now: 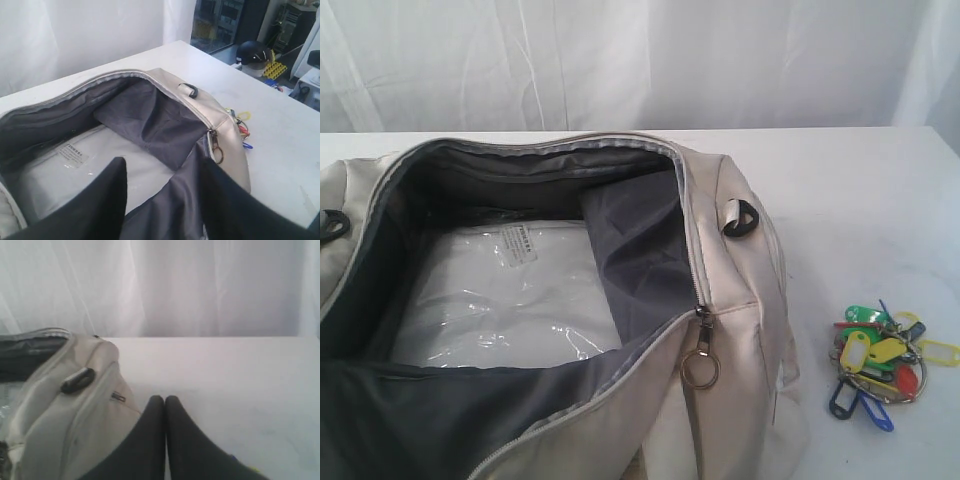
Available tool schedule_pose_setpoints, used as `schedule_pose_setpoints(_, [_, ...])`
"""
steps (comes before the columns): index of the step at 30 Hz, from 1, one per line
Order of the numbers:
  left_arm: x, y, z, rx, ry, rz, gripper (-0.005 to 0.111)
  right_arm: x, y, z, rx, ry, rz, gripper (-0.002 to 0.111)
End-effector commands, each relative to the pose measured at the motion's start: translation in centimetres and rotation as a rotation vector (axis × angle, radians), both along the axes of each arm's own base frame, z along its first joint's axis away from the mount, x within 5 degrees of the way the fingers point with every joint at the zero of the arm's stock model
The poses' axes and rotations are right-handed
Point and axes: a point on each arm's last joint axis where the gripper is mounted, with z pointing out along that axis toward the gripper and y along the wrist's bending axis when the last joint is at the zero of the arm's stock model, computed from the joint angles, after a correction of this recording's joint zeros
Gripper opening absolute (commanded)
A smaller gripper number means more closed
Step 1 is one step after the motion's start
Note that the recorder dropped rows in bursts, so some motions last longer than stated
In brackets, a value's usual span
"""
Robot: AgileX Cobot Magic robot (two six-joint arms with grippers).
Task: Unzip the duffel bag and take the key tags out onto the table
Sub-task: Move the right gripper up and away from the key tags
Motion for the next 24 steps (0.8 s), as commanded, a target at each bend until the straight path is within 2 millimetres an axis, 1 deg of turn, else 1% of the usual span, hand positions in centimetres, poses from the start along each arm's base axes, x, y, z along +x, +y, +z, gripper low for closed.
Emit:
schedule_pose_setpoints(1, [0.5,-0.4,-1.1,-0.067,0.022,-0.033,0.045,-0.5,0.6,-0.1,0.038,-0.081,0.083,0.0])
schedule_pose_setpoints(5, [2.0,-0.4,-3.6,-0.09,0.081,0.012,0.03,-0.3,0.5,-0.8,0.019,-0.052,0.065,0.0])
schedule_pose_setpoints(7, [2.4,-0.4,-4.4,-0.119,0.104,0.023,0.023,-0.3,0.4,-0.8,0.015,-0.049,0.06,0.0])
schedule_pose_setpoints(13, [3.5,-0.2,-5.8,-0.171,0.11,0.09,0.001,-0.2,0.3,-1.0,0.006,-0.033,0.043,0.0])
schedule_pose_setpoints(17, [4.1,0.2,-6.2,-0.161,0.082,0.145,0.0,-0.2,0.3,-1.0,0.006,-0.033,0.043,0.0])
schedule_pose_setpoints(24, [4.2,0.2,-6.4,-0.162,0.083,0.149,0.0,-0.2,0.3,-1.0,0.006,-0.033,0.043,0.0])
